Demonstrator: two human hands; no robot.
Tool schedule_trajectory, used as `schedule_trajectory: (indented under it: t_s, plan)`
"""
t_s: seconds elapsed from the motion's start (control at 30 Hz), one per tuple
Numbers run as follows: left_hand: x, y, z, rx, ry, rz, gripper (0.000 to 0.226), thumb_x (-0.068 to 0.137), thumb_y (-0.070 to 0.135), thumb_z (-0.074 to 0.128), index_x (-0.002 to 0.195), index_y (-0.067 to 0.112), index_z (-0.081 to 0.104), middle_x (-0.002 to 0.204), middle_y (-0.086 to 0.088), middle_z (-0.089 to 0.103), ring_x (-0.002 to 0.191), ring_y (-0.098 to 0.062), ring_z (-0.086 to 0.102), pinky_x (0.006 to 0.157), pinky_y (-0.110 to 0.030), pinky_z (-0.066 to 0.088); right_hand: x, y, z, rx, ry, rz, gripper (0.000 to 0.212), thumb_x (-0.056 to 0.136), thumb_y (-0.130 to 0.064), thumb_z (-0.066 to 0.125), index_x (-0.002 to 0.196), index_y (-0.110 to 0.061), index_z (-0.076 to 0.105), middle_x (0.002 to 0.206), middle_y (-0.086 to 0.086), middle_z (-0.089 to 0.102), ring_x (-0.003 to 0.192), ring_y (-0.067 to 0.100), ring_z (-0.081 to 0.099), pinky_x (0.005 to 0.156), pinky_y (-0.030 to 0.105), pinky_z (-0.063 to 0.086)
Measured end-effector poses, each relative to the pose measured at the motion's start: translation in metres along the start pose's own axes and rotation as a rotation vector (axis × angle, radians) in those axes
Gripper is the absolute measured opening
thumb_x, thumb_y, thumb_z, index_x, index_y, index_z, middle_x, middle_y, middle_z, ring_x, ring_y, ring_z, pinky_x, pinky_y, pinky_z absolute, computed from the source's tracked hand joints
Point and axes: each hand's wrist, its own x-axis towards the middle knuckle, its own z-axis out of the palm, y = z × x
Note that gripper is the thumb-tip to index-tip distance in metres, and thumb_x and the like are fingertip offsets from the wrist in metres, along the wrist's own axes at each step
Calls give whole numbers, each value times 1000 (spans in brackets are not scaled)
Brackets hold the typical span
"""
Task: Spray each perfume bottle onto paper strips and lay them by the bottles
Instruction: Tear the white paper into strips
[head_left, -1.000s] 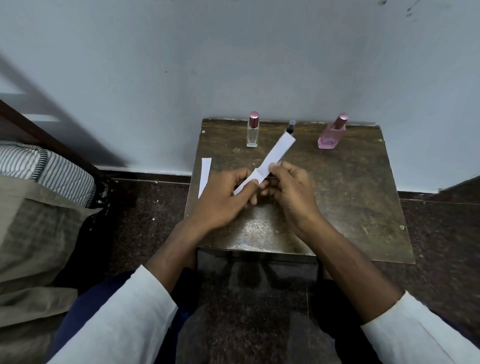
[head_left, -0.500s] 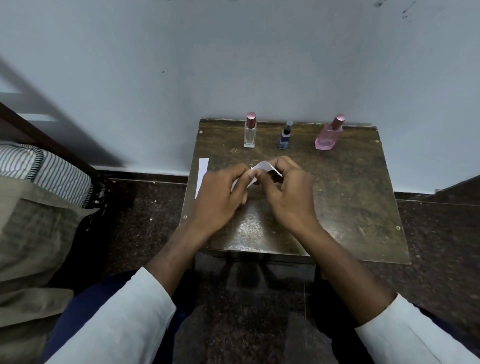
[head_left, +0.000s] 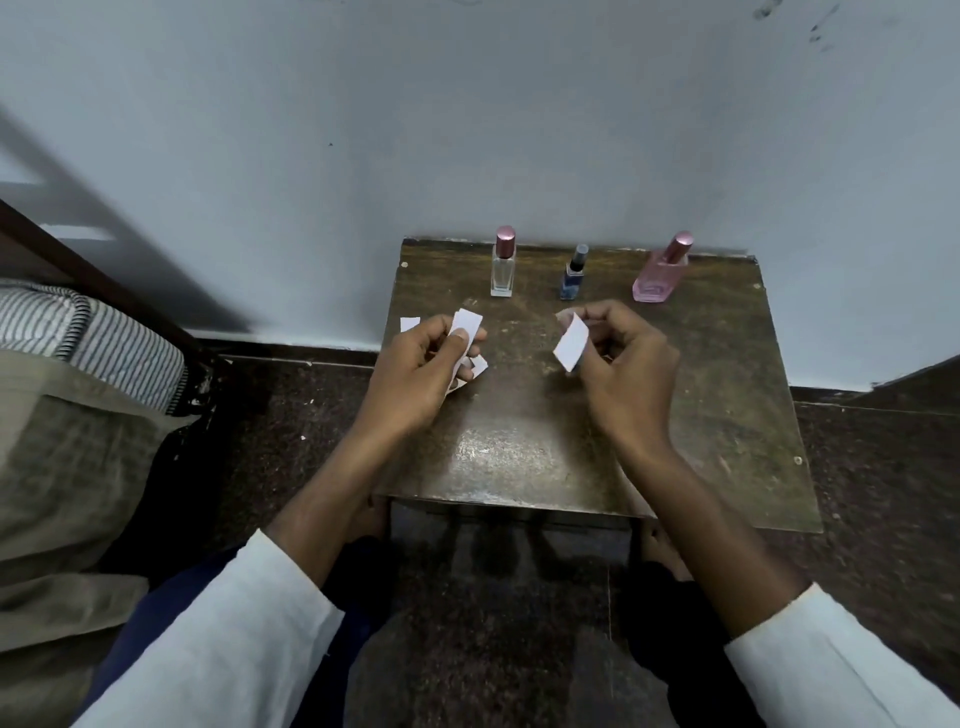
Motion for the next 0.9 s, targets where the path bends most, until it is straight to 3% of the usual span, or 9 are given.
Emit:
schedule_trajectory:
  t_s: [0.13, 0.2, 0.27, 0.33, 0.43, 0.53, 0.63, 0.73, 0.9]
  plan:
    - [-1, -1, -7, -5, 23, -2, 20, 105, 42, 65, 108, 34, 83, 95, 3, 82, 90, -14, 79, 102, -49, 60, -6, -2, 4, -32, -55, -106, 10, 94, -22, 83, 104, -22, 85, 85, -15, 78, 71, -1, 69, 64, 15, 50]
    - [0, 0, -9, 30, 72, -6, 17, 102, 37, 72, 97, 28, 85, 81, 6, 80, 80, -7, 77, 85, -34, 62, -7, -1, 5, -55, -64, -118, 15, 92, -19, 85, 107, -18, 85, 94, -11, 82, 79, 0, 73, 69, 16, 55]
    - [1, -3, -9, 130, 106, 20, 11, 98, 36, 78, 95, 28, 85, 69, 11, 75, 65, 2, 69, 67, -18, 52, -8, 0, 6, -74, -70, -135, 19, 90, -16, 86, 109, -17, 85, 101, -9, 82, 85, 2, 76, 75, 17, 59]
    - [2, -7, -9, 292, 116, 84, 9, 94, 36, 82, 98, 29, 85, 68, 16, 74, 61, 7, 65, 61, -6, 44, -7, 0, 7, -95, -73, -145, 19, 90, -16, 85, 109, -17, 85, 103, -9, 82, 84, 3, 77, 74, 18, 60]
    - [4, -14, -7, 477, 109, 167, 10, 93, 29, 84, 100, 23, 87, 71, 26, 68, 61, 11, 63, 63, -2, 43, -7, 1, 8, -132, -106, -133, 19, 90, -14, 85, 108, -20, 85, 102, -11, 81, 82, -1, 75, 71, 12, 56]
    - [6, -21, -6, 594, 134, 229, 15, 89, 30, 87, 99, 19, 84, 79, 18, 71, 62, 5, 63, 63, -2, 42, -8, 1, 8, -152, -135, -142, 20, 89, -12, 86, 107, -21, 85, 97, -17, 77, 78, -3, 72, 70, 8, 52]
    - [7, -25, -6, 701, 173, 277, 25, 89, 37, 86, 106, 21, 82, 97, 7, 75, 81, -2, 64, 70, -6, 42, -7, 2, 9, -180, -164, -156, 23, 87, -8, 86, 107, -20, 85, 95, -15, 77, 77, -4, 70, 69, 5, 51]
    - [3, -25, -5, 763, 161, 265, 42, 85, 50, 86, 115, 23, 78, 108, 4, 70, 96, -12, 66, 79, -28, 55, -7, 5, 9, -236, -193, -144, 26, 90, -4, 81, 111, -18, 84, 98, -12, 78, 75, -9, 65, 68, 1, 45]
    - [1, -23, 0, 822, 135, 257, 36, 86, 46, 81, 112, 22, 73, 100, 6, 68, 90, -17, 65, 71, -40, 60, -8, 2, 9, -303, -260, -141, 35, 98, 1, 63, 121, -18, 81, 115, -4, 81, 74, -7, 63, 69, 0, 40]
